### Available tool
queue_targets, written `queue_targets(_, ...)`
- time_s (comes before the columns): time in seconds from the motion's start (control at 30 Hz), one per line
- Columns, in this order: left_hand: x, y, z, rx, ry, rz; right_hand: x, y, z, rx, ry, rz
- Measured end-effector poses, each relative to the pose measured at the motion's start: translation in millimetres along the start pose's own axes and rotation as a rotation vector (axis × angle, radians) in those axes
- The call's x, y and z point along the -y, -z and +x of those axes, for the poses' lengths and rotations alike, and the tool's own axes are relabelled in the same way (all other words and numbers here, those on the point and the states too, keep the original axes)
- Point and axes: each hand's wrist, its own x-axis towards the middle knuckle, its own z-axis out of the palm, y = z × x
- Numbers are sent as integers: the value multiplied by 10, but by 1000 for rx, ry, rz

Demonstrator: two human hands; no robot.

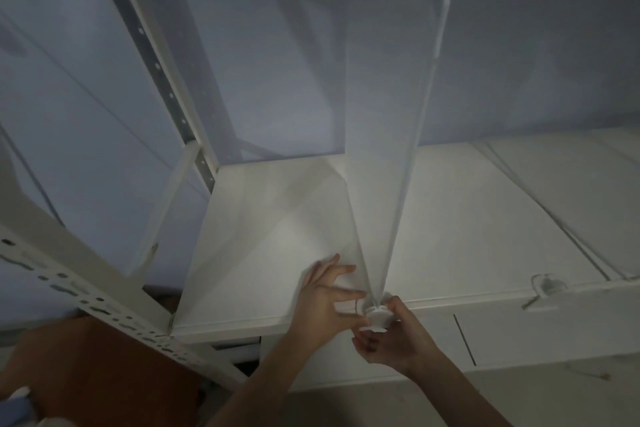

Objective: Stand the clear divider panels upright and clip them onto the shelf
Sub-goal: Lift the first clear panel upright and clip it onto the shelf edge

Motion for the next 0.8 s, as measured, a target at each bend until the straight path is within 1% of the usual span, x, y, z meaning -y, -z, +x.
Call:
queue_targets(0.07, 10, -18, 7, -6, -50, 24, -13, 13, -48, 30, 20, -22)
queue_targets(0.13, 61, -22, -9, 14, -34, -3, -22, 59, -155, 48, 42, -76)
queue_targets(0.17, 43, -12, -25, -21, -55, 17, -15, 110, -243, 34, 60, -105)
queue_targets(0.2, -3, 0, -11, -94, -90, 37, 16, 192, -344, -2, 83, -113)
queue_targets(0.23, -62, -2, -45, -96, -112, 15, 47, 301, -443, -49, 103, -109)
queue_targets(0.27, -355, 110, -90, -93, -70, 2, 68, 412, -535, -93, 119, -108)
queue_targets(0.3, -191, -123, -168, -87, -82, -87, 91, 583, -646, -137, 157, -90)
queue_targets(0.33, 253, -563, -242, -55, -17, -134, 105, 728, -760, -157, 188, -80)
queue_targets(0.37, 638, -1057, -356, 39, -9, -210, 106, 873, -889, -179, 223, -82)
queue_targets(0.4, 1031, -1555, -439, 151, -56, -283, 105, 986, -1018, -209, 264, -103)
queue_targets(0.43, 1226, -1838, -465, 45, -139, -226, 101, 1111, -1155, -259, 306, -139)
queue_targets(0.47, 1098, -1984, -418, 29, -290, -102, 100, 1189, -1276, -319, 351, -197)
queue_targets(0.5, 621, -2000, -395, -84, -390, -9, 99, 1250, -1414, -408, 411, -271)
queue_targets(0.53, -156, -1809, -379, 29, -428, 5, 103, 1330, -1554, -510, 481, -373)
queue_targets(0.57, -930, -1237, -331, 167, -407, -113, 125, 1398, -1659, -607, 553, -544)
queue_targets(0.6, -1423, -885, -148, 224, -472, -112, 150, 1471, -1761, -696, 617, -765)
queue_targets(0.63, -1542, -1019, 12, 80, -560, -56, 191, 1562, -1865, -790, 672, -1004)
queue_targets(0.67, -1666, -1097, 163, 91, -486, -2, 259, 1646, -1941, -877, 693, -1207)
queue_targets(0.7, -1754, -1126, 357, 114, -483, 95, 350, 1719, -1998, -961, 695, -1344)
queue_targets(0.73, -1825, -1225, 512, 192, -458, 116, 474, 1756, -2061, -1035, 712, -1432)
queue_targets(0.8, -2007, -1398, 814, 182, -469, 167, 724, 1902, -2139, -1137, 730, -1547)
